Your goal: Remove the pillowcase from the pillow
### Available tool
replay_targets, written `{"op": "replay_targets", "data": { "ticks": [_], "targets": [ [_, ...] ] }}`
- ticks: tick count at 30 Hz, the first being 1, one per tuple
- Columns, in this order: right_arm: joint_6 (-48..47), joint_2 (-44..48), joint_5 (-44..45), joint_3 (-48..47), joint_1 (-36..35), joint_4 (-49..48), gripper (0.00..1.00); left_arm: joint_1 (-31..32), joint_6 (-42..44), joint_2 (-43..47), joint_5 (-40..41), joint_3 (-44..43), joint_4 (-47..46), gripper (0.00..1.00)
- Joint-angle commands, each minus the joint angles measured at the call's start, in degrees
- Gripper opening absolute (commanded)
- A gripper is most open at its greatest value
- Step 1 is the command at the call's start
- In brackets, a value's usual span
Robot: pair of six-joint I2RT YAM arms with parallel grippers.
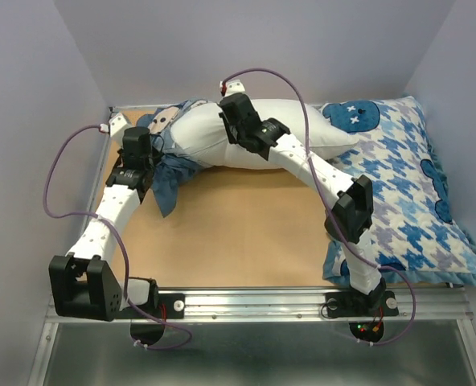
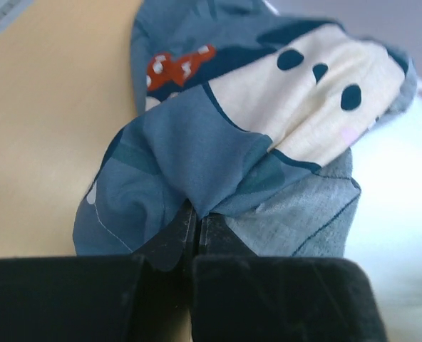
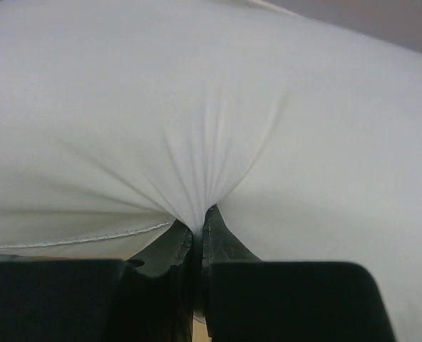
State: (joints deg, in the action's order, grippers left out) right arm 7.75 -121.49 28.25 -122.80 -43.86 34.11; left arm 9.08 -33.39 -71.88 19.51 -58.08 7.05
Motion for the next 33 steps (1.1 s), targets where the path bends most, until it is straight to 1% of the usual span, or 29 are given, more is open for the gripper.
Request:
{"op": "replay_targets", "data": {
  "ticks": [1,2,7,9,10,12,19,20,28,33],
  "targets": [
    [-0.54,9.77,11.91,-10.17,1.93,0.61,0.01,-8.55,-3.00,1.56,7.64,1.65,-1.25,0.00],
    [-1.06,10.04,12.61,-11.22,2.02,0.87,0.00,-10.64,-3.78,1.56,8.17,2.36,-1.51,0.00],
    [-2.73,11.45,16.31,-13.60,2.54,1.14,0.01,-15.05,-5.28,-1.59,7.57,1.66,-0.72,0.00],
    [-2.83,11.98,16.31,-14.22,3.42,1.14,0.01,-16.89,-5.90,-2.65,7.39,1.75,-0.54,0.00],
    [-2.65,12.33,15.53,-14.31,3.69,1.22,0.01,-17.77,-5.81,-3.44,5.56,1.75,-0.81,0.00],
    [-2.30,13.38,15.08,-14.57,4.04,1.22,0.00,-18.66,-6.08,-4.58,5.71,1.22,-0.81,0.00],
    [-2.04,16.81,14.73,-14.31,4.74,1.22,0.01,-20.94,-5.64,-8.80,4.23,-1.68,-0.46,0.00],
    [-1.69,17.25,14.82,-14.39,4.92,1.22,0.01,-21.47,-5.64,-9.50,4.31,-3.16,0.41,0.00],
    [-1.95,20.59,15.52,-17.56,5.62,1.14,0.01,-22.27,-4.93,-16.88,3.52,-7.92,2.00,0.00],
    [-2.03,23.22,16.48,-18.79,5.97,0.26,0.01,-22.35,-4.94,-17.24,3.34,-7.74,1.04,0.00]
  ]
}}
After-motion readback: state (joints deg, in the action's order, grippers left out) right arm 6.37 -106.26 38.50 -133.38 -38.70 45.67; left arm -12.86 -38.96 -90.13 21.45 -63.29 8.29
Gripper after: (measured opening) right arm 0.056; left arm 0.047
